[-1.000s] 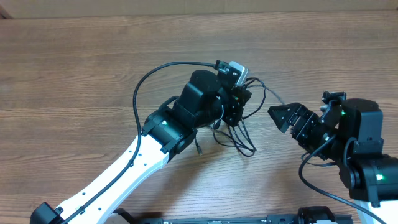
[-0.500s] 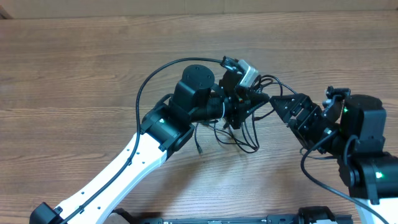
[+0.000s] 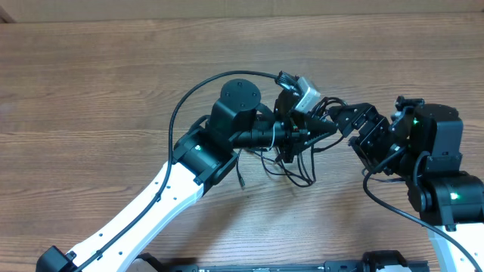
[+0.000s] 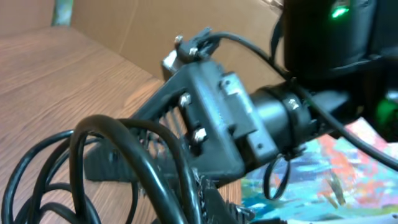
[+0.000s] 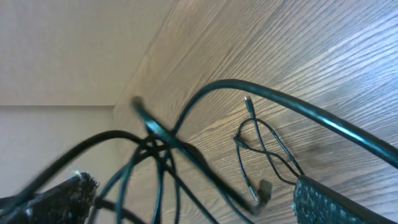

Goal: Untangle cables

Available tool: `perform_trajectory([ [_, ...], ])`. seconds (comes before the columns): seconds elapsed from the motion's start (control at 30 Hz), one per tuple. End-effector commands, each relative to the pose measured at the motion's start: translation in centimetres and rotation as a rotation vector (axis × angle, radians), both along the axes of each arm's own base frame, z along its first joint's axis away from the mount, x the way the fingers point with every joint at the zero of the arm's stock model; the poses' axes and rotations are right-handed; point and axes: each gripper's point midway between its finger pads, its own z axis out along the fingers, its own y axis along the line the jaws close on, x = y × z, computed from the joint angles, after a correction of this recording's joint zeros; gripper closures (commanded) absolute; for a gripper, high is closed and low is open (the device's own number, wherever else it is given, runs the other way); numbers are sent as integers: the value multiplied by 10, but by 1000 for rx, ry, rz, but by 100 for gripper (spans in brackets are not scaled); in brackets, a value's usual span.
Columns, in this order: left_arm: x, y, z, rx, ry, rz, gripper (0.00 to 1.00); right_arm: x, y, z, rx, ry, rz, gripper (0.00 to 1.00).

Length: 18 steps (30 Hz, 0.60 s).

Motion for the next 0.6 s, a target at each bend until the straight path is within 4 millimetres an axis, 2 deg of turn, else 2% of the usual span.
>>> perform_trajectory([
  [0.0, -10, 2, 27, -63, -66, -41, 96, 2, 2, 5, -16, -19, 28, 5],
  [0.23, -6, 6, 40, -99, -99, -26, 96, 0, 6, 2, -40, -33, 89, 15],
  [0.4, -6, 8, 41, -103, -103, -23, 96, -1, 6, 1, -43, -30, 91, 15],
  [0.57, 8, 20, 39, -98, -34, 10, 96, -1, 4, 0, -35, -19, 77, 11],
])
